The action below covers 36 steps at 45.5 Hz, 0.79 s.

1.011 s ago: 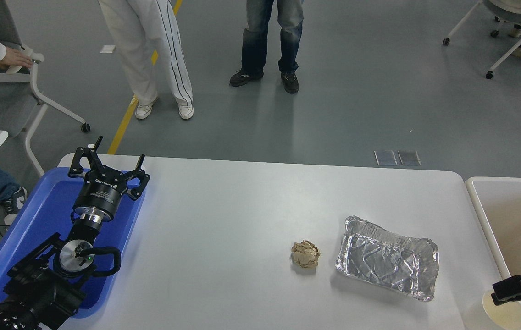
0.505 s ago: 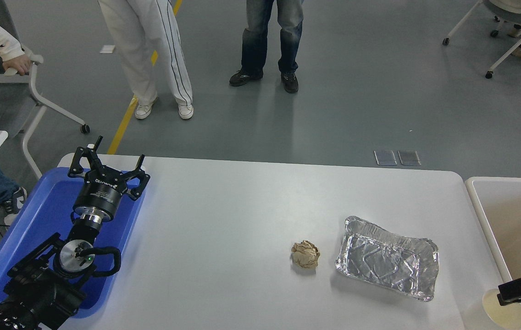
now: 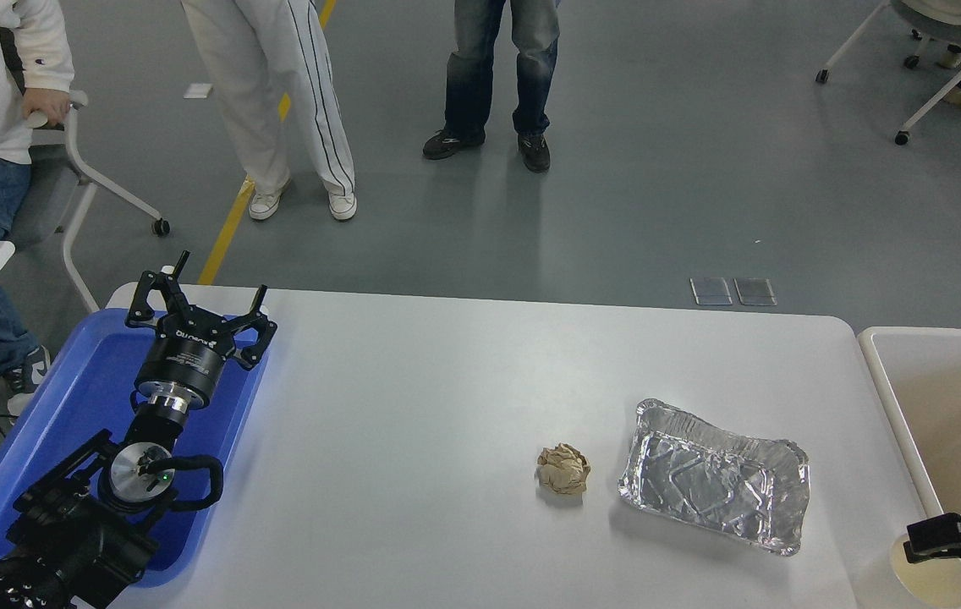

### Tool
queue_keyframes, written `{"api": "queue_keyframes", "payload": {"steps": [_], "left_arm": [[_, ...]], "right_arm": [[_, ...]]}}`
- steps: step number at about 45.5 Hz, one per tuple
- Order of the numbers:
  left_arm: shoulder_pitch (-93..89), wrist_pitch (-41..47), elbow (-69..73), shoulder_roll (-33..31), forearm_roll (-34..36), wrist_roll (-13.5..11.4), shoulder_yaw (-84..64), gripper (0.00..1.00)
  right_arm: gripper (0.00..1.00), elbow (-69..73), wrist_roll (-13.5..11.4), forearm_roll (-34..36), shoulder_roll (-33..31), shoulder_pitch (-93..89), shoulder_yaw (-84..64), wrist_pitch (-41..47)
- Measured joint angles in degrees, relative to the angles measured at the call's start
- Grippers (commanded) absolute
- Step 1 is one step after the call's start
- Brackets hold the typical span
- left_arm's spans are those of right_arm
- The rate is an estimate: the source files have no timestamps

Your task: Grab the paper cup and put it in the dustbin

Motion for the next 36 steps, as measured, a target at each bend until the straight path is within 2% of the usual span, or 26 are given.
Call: {"api": "queue_keyframes", "payload": {"steps": [10, 14, 18, 22, 25, 29, 32, 36], "left_arm": [[0.0, 0.0, 0.0, 0.0, 0.0, 0.0, 0.0, 1.0], [0.0, 0.0, 0.0, 0.0, 0.0, 0.0, 0.0, 1.0], [0.0, 0.0, 0.0, 0.0, 0.0, 0.0, 0.0, 1.0], [0.0, 0.0, 0.0, 0.0, 0.0, 0.0, 0.0, 1.0], [0.0, 0.0, 0.0, 0.0, 0.0, 0.0, 0.0, 1.0], [0.0, 0.0, 0.0, 0.0, 0.0, 0.0, 0.0, 1.0], [0.0, 0.0, 0.0, 0.0, 0.0, 0.0, 0.0, 1.0], [0.0, 0.0, 0.0, 0.0, 0.0, 0.0, 0.0, 1.0]], "right_arm": [[0.88, 0.02, 0.03, 3.05, -0.07, -0.86, 0.35, -0.21], [0.8, 0.08, 0.03, 3.62, -0.08, -1.11, 0.46, -0.27], [0.76, 0.11, 0.03, 3.78, -0.17, -1.34, 0.48, -0.37], [0.56, 0.12, 0.03, 3.78, -0.46, -1.48, 0.37, -0.53], [0.37, 0.19, 0.03, 3.58, -0.71, -1.61, 0.23, -0.59], [0.23, 0.27, -0.06, 2.57, -0.94, -1.97, 0.09, -0.64], [0.18, 0.31, -0.23, 1.94, -1.07, -2.21, 0.03, -0.64], [0.06, 0.34, -0.54, 1.26, -1.18, -2.53, -0.02, -0.61]]}}
